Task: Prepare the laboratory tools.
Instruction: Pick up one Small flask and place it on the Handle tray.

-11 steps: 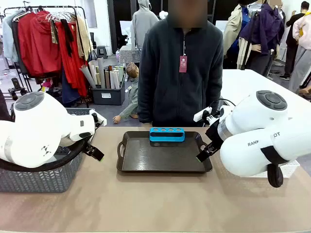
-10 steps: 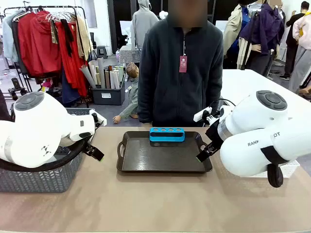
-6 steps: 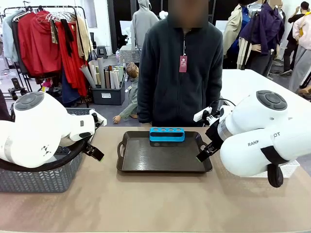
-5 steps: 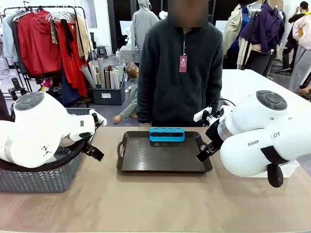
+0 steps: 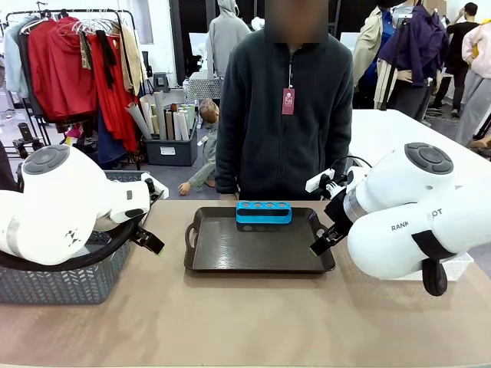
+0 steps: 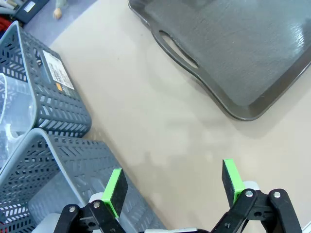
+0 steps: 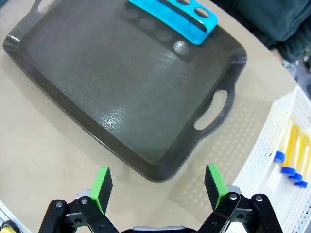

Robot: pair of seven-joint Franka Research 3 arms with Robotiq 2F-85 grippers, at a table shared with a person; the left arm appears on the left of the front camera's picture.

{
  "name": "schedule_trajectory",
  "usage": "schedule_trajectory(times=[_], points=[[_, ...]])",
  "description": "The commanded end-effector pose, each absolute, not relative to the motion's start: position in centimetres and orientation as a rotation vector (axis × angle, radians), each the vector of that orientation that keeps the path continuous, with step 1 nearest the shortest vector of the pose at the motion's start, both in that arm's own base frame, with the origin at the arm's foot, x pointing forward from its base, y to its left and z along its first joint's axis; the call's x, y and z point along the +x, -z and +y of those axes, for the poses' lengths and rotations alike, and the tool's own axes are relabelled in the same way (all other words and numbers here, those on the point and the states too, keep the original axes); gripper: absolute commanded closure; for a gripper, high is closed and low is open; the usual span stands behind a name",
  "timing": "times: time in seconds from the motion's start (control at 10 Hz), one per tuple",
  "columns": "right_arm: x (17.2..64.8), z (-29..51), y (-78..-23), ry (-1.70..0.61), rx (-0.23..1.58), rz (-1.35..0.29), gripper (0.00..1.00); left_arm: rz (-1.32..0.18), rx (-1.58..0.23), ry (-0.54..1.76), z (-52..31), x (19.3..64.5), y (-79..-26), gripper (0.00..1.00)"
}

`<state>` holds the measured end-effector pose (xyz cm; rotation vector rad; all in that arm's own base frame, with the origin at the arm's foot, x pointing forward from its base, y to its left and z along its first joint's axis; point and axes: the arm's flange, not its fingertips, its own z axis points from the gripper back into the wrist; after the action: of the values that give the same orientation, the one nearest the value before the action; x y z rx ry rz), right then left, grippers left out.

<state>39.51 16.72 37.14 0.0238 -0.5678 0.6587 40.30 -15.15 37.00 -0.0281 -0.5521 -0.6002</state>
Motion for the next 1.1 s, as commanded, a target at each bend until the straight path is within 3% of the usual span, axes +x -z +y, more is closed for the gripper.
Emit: schedule_trajectory(times=[0.0,0.7,1.0], points=[[39.5,16.7,-37.1,-0.658,0.024,-0.568,0.0,-0.552,-0.028,0.6,-15.2,40.3,-37.0,0.0],[39.5,16.7,-37.1,-0.659,0.024,-0.568,0.0,-0.552,-0.028,0.6,-15.2,40.3,-37.0,0.0],[39.4,17.9,-38.0,-0.724,0.138,-0.48,0.0,-0.509,-0.094,0.676,-15.6,39.5,-38.4,0.0]])
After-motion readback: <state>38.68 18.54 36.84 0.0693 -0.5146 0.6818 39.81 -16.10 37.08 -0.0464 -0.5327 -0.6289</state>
